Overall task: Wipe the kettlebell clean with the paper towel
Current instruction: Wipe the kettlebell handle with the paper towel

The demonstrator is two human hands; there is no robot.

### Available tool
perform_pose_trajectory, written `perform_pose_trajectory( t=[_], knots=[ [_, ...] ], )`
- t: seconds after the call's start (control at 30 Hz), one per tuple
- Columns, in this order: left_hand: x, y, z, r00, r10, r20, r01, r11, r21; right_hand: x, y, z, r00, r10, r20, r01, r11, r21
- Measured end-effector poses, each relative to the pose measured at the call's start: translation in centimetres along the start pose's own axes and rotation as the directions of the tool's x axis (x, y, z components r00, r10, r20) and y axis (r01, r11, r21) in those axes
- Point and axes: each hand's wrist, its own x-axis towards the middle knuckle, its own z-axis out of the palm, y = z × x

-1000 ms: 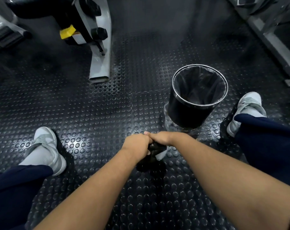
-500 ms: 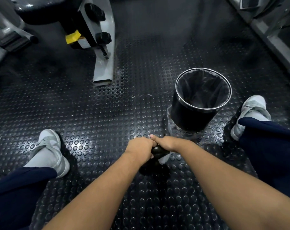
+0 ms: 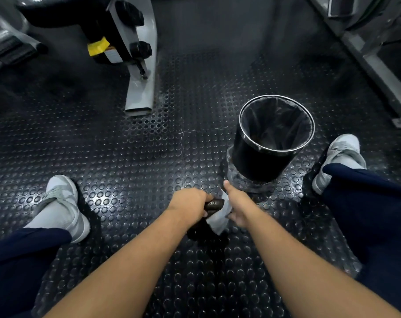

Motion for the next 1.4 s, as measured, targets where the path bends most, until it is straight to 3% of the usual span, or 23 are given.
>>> perform_pose_trajectory(
  t=[0.07,0.13,0.33,0.5,0.8,1.17,1.27,1.4],
  knots=[
    [-0.1,-0.1,0.1,1.000,0.011,-0.007,-0.011,1.000,-0.011,-2.1,0.1,0.6,0.998,0.057,-0.010,-0.050,0.940,0.337],
    [-0.2,-0.1,0.2,1.000,0.009,-0.004,-0.009,1.000,-0.022,-2.7,0.1,1.0,0.989,0.127,-0.074,-0.072,0.855,0.513],
    [0.1,-0.3,0.0,1.000,0.006,0.021,-0.006,1.000,-0.007,-3.0,-0.5,2.1,0.981,0.182,-0.063,-0.097,0.750,0.655],
    [0.3,-0.1,0.0,0.999,0.024,0.038,-0.025,0.999,0.026,-3.9,0.3,1.5,0.987,0.157,-0.016,-0.102,0.711,0.695],
    [0.8,-0.4,-0.7,0.993,0.066,0.102,-0.072,0.996,0.056,-7.4,-1.8,3.3,0.969,0.246,0.027,-0.190,0.667,0.720],
    [0.6,-0.4,-0.7,0.994,0.074,0.082,-0.076,0.997,0.029,-5.4,-1.7,0.5,0.978,0.202,0.055,-0.192,0.759,0.622],
    [0.7,-0.5,-0.8,0.994,0.069,0.087,-0.071,0.997,0.028,-5.4,-1.9,0.2,0.972,0.213,0.102,-0.228,0.730,0.644],
    [0.7,-0.4,-1.0,0.992,0.060,0.111,-0.063,0.998,0.020,-4.5,-0.8,1.0,0.979,0.196,0.047,-0.188,0.804,0.564]
  ],
)
